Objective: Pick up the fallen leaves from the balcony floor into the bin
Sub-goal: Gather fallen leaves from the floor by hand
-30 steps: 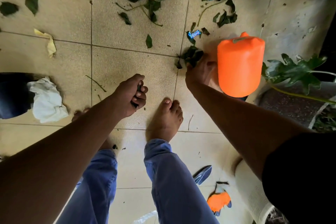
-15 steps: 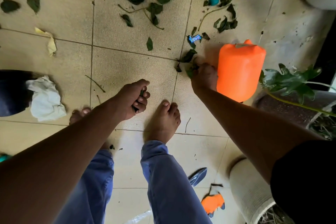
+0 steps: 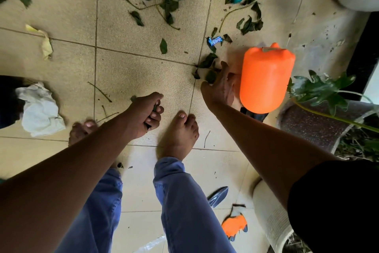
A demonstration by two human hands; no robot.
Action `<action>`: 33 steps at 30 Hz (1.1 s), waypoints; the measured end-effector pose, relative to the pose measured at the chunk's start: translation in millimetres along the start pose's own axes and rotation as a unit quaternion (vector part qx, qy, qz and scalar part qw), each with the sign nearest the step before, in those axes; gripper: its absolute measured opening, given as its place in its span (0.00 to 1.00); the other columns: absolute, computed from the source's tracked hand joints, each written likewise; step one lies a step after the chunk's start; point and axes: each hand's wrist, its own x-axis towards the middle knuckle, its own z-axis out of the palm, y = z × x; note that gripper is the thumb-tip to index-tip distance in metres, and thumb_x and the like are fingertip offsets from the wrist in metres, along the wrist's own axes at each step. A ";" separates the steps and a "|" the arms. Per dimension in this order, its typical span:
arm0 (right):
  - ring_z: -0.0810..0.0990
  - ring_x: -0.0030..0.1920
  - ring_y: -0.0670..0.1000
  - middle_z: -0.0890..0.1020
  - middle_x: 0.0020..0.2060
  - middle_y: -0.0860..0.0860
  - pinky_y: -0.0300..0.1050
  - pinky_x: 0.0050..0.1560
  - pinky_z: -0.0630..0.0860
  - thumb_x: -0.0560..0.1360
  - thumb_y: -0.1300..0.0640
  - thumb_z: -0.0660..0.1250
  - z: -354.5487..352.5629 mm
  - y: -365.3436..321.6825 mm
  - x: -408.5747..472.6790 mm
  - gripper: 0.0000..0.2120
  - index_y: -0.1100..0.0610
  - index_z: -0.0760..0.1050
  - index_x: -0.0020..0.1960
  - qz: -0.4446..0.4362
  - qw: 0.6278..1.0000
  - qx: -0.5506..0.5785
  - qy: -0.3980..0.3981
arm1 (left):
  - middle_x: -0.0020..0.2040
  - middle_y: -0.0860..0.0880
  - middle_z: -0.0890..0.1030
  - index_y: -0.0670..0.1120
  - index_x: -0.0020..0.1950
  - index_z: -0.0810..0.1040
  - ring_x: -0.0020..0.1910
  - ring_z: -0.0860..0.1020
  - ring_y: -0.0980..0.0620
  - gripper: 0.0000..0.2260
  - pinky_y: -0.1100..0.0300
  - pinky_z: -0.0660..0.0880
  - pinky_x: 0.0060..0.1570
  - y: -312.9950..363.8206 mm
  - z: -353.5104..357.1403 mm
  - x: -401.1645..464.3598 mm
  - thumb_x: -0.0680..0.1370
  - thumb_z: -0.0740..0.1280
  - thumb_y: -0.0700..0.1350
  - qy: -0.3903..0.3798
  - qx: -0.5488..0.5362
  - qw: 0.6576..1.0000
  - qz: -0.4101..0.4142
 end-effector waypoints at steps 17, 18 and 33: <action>0.81 0.47 0.58 0.84 0.47 0.55 0.41 0.40 0.66 0.74 0.64 0.68 -12.4 13.3 18.7 0.07 0.57 0.83 0.49 -0.024 0.998 -0.052 0.042 | 0.29 0.52 0.67 0.50 0.36 0.66 0.21 0.60 0.59 0.16 0.68 0.53 0.18 6.6 -7.7 -4.3 0.82 0.65 0.48 0.006 -0.002 1.000 -0.002; 0.81 0.45 0.58 0.84 0.46 0.55 0.41 0.40 0.65 0.75 0.61 0.69 -17.6 9.6 19.7 0.05 0.57 0.82 0.49 -0.051 0.995 -0.068 0.043 | 0.29 0.52 0.67 0.50 0.36 0.66 0.21 0.60 0.59 0.16 0.69 0.53 0.18 7.2 -7.9 -4.5 0.82 0.65 0.48 0.007 -0.002 1.000 -0.002; 0.82 0.50 0.58 0.84 0.48 0.56 0.45 0.45 0.77 0.77 0.66 0.64 -20.0 -1.2 49.6 0.10 0.57 0.81 0.54 -0.219 0.961 -0.166 -0.025 | 0.29 0.53 0.67 0.51 0.35 0.66 0.21 0.60 0.59 0.17 0.69 0.53 0.18 8.5 -7.0 -8.3 0.82 0.64 0.48 -0.009 -0.023 1.000 -0.010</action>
